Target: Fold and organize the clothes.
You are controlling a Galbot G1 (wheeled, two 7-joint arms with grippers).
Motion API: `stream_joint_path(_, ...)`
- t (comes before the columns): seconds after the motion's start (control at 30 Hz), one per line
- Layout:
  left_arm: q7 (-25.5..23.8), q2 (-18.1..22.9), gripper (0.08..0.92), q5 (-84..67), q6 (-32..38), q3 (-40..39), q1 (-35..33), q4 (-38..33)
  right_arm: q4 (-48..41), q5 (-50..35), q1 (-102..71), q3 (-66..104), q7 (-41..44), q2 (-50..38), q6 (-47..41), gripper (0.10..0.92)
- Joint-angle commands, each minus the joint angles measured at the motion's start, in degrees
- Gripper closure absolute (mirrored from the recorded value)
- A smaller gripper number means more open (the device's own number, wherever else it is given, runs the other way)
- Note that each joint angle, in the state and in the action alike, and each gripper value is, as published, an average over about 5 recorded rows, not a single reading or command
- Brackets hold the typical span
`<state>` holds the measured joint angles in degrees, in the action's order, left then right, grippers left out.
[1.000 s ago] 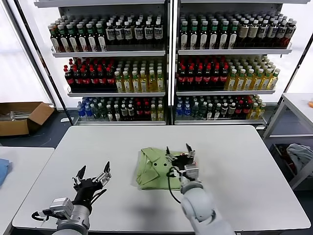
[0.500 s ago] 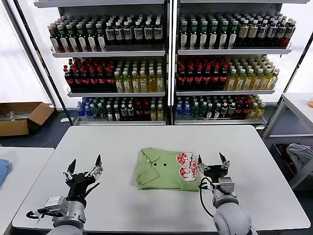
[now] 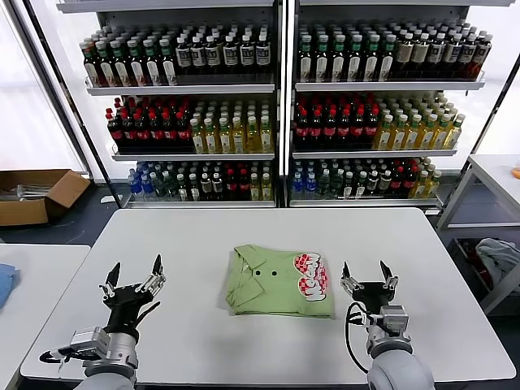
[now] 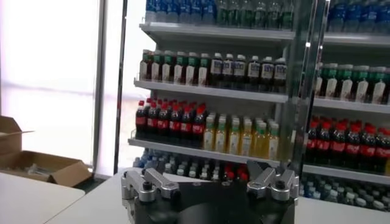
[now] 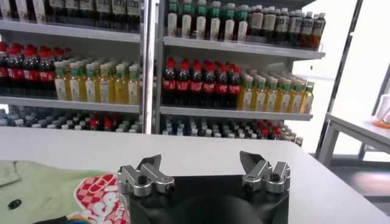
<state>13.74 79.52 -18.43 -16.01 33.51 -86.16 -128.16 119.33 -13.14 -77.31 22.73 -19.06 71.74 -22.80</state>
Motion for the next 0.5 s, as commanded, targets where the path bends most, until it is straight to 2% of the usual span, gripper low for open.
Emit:
stream_joint_path(0.03,-0.60,0.06,0.177,0.38,0.89,-0.23,-0.17,0.40,1.31,-0.67,-1.06,1.40,-0.49,-0.39,0.13,0.203)
stream_joint_path(0.5,-2.17,0.47,0.177,-1.07,-0.80,-0.61,-1.13,-0.96,0.90,-0.68,-1.09,0.89,-1.08,-0.22,0.23,0.203)
